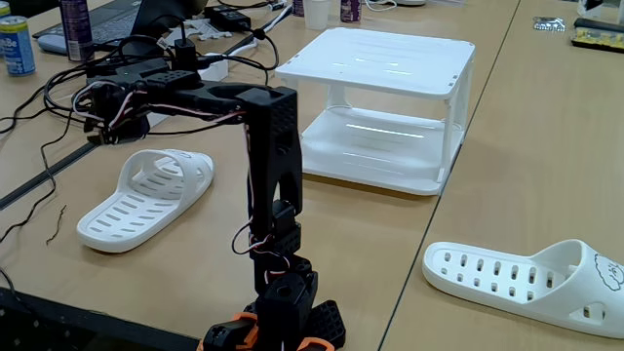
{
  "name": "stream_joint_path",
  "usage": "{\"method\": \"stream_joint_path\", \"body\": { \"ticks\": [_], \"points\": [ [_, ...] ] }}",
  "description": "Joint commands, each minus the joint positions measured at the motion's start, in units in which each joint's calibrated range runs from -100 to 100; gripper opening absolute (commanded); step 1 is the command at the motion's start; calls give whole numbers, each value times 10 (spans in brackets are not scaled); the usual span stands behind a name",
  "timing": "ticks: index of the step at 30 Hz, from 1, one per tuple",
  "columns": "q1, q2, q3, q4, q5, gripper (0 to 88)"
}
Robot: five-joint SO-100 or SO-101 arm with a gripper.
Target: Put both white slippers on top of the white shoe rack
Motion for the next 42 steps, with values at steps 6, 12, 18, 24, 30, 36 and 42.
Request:
{"method": "stream_joint_path", "body": {
  "ticks": [6, 12, 18, 24, 30, 36, 42],
  "points": [
    [59, 126, -246, -7, 4, 7],
    [101, 197, -306, -6, 4, 7],
    [144, 256, -305, -5, 4, 7],
    [169, 291, -291, 1, 4, 7],
    [183, 273, -165, 2, 4, 7],
    [175, 233, -24, 2, 4, 7],
    [161, 183, 78, 1, 4, 7]
  ]
}}
